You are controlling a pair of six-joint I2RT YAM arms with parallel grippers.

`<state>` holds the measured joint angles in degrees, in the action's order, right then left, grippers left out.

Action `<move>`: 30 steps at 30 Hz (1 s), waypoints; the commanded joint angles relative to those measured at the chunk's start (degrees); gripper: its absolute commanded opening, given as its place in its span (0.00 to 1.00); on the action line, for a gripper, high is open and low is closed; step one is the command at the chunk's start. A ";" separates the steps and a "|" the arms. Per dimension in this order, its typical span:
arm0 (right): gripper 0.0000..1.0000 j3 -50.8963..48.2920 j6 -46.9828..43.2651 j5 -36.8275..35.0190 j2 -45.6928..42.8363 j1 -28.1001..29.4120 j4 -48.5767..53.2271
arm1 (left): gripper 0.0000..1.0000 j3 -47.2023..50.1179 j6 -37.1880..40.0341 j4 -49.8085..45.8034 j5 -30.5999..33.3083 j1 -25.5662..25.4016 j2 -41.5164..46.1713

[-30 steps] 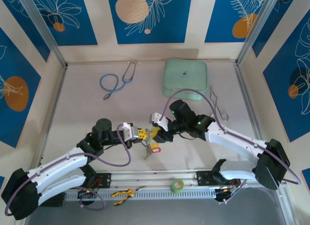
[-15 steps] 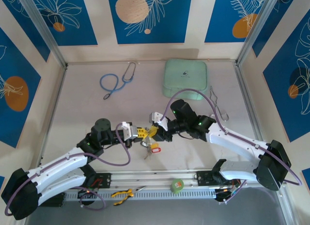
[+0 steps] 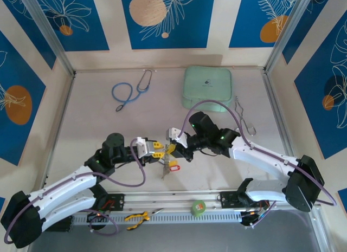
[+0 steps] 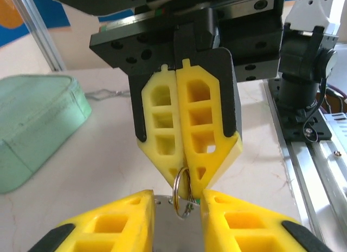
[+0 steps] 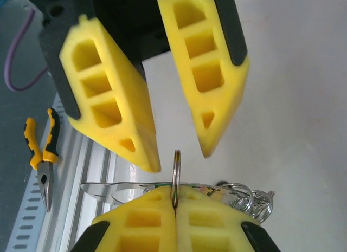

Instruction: Put the keys on the keyring

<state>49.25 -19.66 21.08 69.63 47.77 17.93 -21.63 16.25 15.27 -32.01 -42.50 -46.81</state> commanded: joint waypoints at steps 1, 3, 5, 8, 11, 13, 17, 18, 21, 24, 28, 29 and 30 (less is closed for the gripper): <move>0.00 4.77 -5.47 -2.25 1.31 0.74 7.83 | 0.30 -4.35 5.43 -9.95 1.80 -0.31 0.86; 0.00 6.72 -7.49 -3.54 2.23 1.04 11.02 | 0.30 -6.11 8.01 -14.03 1.96 -0.30 0.43; 0.00 8.81 -9.22 -4.55 3.08 1.51 13.72 | 0.29 -7.67 9.99 -16.82 1.85 -0.31 -0.13; 0.00 12.12 -11.54 -6.27 4.62 2.62 17.09 | 0.28 -9.06 11.32 -18.25 1.16 -0.32 -1.21; 0.00 14.87 -13.39 -7.51 6.14 3.88 19.67 | 0.27 -9.64 11.35 -17.65 0.55 -0.35 -2.42; 0.00 16.50 -14.38 -8.39 7.14 4.72 21.13 | 0.26 -9.89 11.26 -17.06 0.36 -0.37 -3.07; 0.00 18.46 -15.83 -10.11 8.07 6.22 22.76 | 0.11 -9.66 11.26 -15.99 -0.14 -0.38 -3.09; 0.00 18.67 -15.85 -10.33 7.99 6.49 22.69 | 0.05 -9.66 11.34 -15.69 -0.32 -0.35 -2.95; 0.08 16.73 -14.16 -9.45 5.47 5.78 18.76 | 0.00 -8.84 10.88 -14.62 -0.99 -0.29 -2.16; 0.26 11.35 -10.28 -4.91 0.61 3.02 11.14 | 0.00 -7.11 8.32 -10.85 -1.81 -0.33 -1.19; 0.30 3.70 -3.90 2.07 -3.88 -1.06 2.40 | 0.00 -3.04 2.09 -0.80 -3.31 -0.30 -0.57; 0.30 2.80 -2.90 2.65 -4.34 -1.35 1.43 | 0.00 -2.34 0.84 1.00 -3.64 -0.32 -0.56; 0.30 1.97 -2.01 3.06 -4.55 -1.45 0.70 | 0.00 -1.73 -0.13 2.59 -3.76 -0.28 -0.57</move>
<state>53.58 -26.70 18.26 65.87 46.74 24.84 -25.10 21.15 8.67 -33.04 -42.52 -48.14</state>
